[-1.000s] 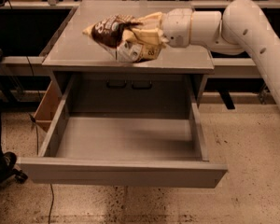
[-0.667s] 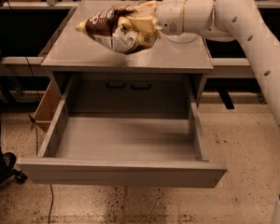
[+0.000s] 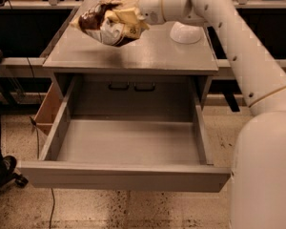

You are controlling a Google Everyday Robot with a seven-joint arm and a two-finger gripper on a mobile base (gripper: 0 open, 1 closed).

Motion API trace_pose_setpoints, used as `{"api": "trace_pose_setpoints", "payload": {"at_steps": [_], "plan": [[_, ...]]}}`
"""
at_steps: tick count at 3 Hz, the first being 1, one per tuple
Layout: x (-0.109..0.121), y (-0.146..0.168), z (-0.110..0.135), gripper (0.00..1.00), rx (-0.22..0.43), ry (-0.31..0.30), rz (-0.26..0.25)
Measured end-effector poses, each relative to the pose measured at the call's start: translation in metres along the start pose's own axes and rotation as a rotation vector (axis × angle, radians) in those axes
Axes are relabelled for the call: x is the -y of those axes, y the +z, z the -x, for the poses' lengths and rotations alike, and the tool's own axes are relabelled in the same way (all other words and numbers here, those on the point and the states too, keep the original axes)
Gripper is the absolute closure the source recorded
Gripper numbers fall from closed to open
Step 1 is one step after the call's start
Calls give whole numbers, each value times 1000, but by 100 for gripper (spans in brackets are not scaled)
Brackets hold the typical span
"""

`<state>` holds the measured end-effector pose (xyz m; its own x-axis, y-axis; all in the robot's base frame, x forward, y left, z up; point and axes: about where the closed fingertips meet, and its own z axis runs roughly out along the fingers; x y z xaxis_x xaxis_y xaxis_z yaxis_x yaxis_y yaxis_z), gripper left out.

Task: Pick brown chip bag from top drawer and place on counter

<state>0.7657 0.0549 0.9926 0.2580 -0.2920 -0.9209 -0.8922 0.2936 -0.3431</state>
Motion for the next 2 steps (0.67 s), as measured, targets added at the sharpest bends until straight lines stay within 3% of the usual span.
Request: {"api": "trace_pose_setpoints", "payload": {"at_steps": [1,2], "plan": [[10,34,-26,100,-65,22,-48],[14,56,-52,100,-108,33,-132]]}}
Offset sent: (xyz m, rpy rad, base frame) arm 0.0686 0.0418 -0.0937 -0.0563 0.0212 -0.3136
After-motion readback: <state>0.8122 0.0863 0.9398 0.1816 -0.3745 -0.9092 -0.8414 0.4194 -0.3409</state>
